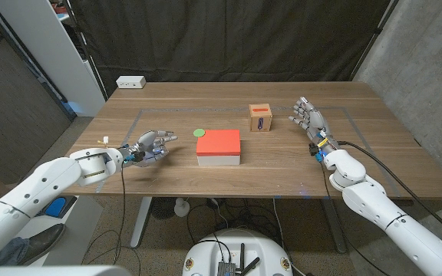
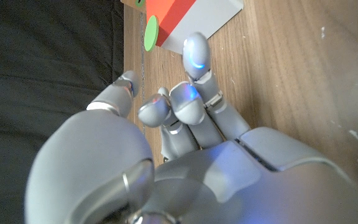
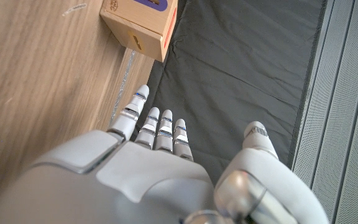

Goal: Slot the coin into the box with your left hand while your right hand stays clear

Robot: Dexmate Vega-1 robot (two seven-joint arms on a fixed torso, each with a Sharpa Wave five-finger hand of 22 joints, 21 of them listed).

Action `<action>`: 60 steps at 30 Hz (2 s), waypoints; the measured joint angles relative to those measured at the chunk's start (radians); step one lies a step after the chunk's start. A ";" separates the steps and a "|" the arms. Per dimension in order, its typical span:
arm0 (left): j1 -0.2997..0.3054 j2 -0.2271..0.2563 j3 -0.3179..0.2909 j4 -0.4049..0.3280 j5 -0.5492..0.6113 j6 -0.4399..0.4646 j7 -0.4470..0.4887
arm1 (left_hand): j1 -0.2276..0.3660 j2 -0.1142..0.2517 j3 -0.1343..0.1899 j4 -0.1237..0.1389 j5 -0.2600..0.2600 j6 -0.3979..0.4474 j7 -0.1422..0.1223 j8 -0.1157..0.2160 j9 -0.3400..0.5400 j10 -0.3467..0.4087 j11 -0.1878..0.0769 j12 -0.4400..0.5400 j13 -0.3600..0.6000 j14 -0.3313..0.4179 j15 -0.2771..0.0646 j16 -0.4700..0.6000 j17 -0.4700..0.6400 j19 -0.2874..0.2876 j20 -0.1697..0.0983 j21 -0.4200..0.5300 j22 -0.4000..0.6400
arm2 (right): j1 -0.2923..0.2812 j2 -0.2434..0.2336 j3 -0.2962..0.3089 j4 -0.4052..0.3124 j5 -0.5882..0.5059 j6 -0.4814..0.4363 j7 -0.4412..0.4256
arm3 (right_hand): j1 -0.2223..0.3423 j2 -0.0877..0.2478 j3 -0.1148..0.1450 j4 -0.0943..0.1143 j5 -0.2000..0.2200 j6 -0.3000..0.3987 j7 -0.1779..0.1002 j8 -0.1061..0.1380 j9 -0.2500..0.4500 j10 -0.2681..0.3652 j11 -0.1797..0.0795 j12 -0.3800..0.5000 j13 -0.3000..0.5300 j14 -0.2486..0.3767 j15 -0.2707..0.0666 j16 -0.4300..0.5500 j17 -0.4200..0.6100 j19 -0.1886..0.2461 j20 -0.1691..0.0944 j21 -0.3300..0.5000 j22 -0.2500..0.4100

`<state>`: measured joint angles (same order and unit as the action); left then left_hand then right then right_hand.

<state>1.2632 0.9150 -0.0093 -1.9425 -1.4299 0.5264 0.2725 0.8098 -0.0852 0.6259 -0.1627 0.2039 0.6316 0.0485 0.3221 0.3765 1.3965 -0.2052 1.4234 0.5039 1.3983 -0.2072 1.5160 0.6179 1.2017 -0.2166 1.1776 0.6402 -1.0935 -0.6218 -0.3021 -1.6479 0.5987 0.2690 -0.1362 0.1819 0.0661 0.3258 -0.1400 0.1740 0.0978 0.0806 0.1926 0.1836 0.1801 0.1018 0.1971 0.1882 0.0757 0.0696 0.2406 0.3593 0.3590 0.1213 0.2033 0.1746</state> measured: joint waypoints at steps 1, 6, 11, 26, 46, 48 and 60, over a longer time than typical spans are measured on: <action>0.007 -0.001 -0.005 -0.006 -0.003 -0.002 0.003 | 0.000 0.000 -0.001 0.001 0.000 0.000 0.000 0.004 0.002 0.000 0.000 -0.004 -0.002 0.000 0.000 -0.004 0.001 0.000 0.000 0.002 -0.001 | -0.002 -0.001 0.001 -0.003 0.000 0.000 -0.002 | 0.000 0.000 0.000 0.000 0.000 0.000 0.000 0.000 0.000 0.000 0.000 0.000 0.000 0.000 0.000 0.000 0.000 0.000 0.000 0.000 0.000; 0.045 -0.005 -0.035 -0.031 -0.025 -0.011 0.026 | 0.000 0.011 -0.004 -0.002 0.000 0.000 0.000 0.015 0.014 0.000 0.000 -0.011 -0.003 -0.005 -0.005 -0.012 0.003 0.000 0.000 0.013 -0.008 | -0.017 -0.009 0.010 -0.019 -0.003 0.000 -0.016 | 0.000 0.000 0.000 0.000 0.000 0.000 0.000 0.000 0.000 0.000 0.000 0.000 0.000 0.000 0.000 0.000 0.000 0.000 0.000 0.000 0.000; 0.061 -0.009 -0.049 -0.034 -0.058 -0.012 0.041 | -0.002 0.019 -0.012 -0.002 0.000 0.004 0.004 0.023 0.020 0.000 0.000 -0.011 -0.003 -0.005 -0.005 -0.019 0.005 -0.004 0.004 0.017 -0.018 | -0.029 -0.018 0.015 -0.035 -0.008 -0.012 -0.027 | 0.000 0.000 0.000 0.000 0.000 0.000 0.000 0.000 0.000 0.000 0.000 0.000 0.000 0.000 0.000 0.000 0.000 0.000 0.000 0.000 0.000; 0.028 0.016 -0.037 0.005 -0.139 0.053 0.074 | -0.015 0.047 -0.021 -0.002 0.000 0.050 0.005 0.069 0.053 0.000 0.000 -0.014 0.013 -0.005 -0.005 -0.032 0.020 -0.009 -0.001 0.021 -0.074 | -0.047 -0.033 0.016 -0.074 -0.016 -0.062 -0.058 | 0.000 0.000 0.000 0.000 0.000 0.000 0.000 0.000 0.000 0.000 0.000 0.000 0.000 0.000 0.000 0.000 0.000 0.000 0.000 0.000 0.000; -0.062 0.030 0.017 0.061 -0.243 0.111 0.106 | -0.008 0.066 -0.036 -0.006 0.000 0.018 0.043 0.088 0.076 0.001 0.002 -0.014 0.026 -0.009 -0.002 -0.080 -0.029 -0.008 -0.001 0.028 -0.153 | -0.066 -0.044 0.016 -0.106 -0.010 -0.099 -0.070 | 0.000 0.000 0.000 0.000 0.000 0.000 0.000 0.000 0.000 0.000 0.000 0.000 0.000 0.000 0.000 0.000 0.000 0.000 0.000 0.000 0.000; -0.073 0.032 0.025 0.067 -0.253 0.121 0.107 | -0.008 0.066 -0.036 -0.006 0.000 0.018 0.043 0.088 0.076 0.001 0.002 -0.019 0.025 -0.009 -0.002 -0.085 -0.034 -0.008 -0.001 0.028 -0.158 | -0.065 -0.045 0.014 -0.106 -0.010 -0.101 -0.068 | 0.000 0.000 0.000 0.000 0.000 0.000 0.000 0.000 0.000 0.000 0.000 0.000 0.000 0.000 0.000 0.000 0.000 0.000 0.000 0.000 0.000; -0.161 0.060 0.085 0.090 -0.311 0.174 0.139 | -0.016 0.074 -0.038 -0.003 0.000 0.007 0.043 0.092 0.094 0.000 0.003 -0.019 0.031 -0.003 -0.004 -0.081 -0.028 -0.008 -0.001 0.034 -0.184 | -0.057 -0.050 0.008 -0.106 -0.007 -0.111 -0.058 | 0.000 0.000 0.000 0.000 0.000 0.000 0.000 0.000 0.000 0.000 0.000 0.000 0.000 0.000 0.000 0.000 0.000 0.000 0.000 0.000 0.000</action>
<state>1.1017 0.9745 0.0761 -1.8522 -1.7406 0.7008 0.4119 0.7938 -0.0116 0.5877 -0.1658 0.2039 0.6386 0.0917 0.4144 0.4709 1.3966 -0.2018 1.4046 0.5352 1.3955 -0.2108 1.4351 0.5904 1.1933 -0.2177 1.2116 0.4559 -1.1509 -0.6716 -0.2939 -1.7541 0.5917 0.1580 -0.1938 0.1819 0.0661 0.3258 -0.1400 0.1740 0.0978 0.0807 0.1926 0.1835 0.1801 0.1018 0.1971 0.1881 0.0757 0.0696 0.2407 0.3593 0.3590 0.1213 0.2033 0.1746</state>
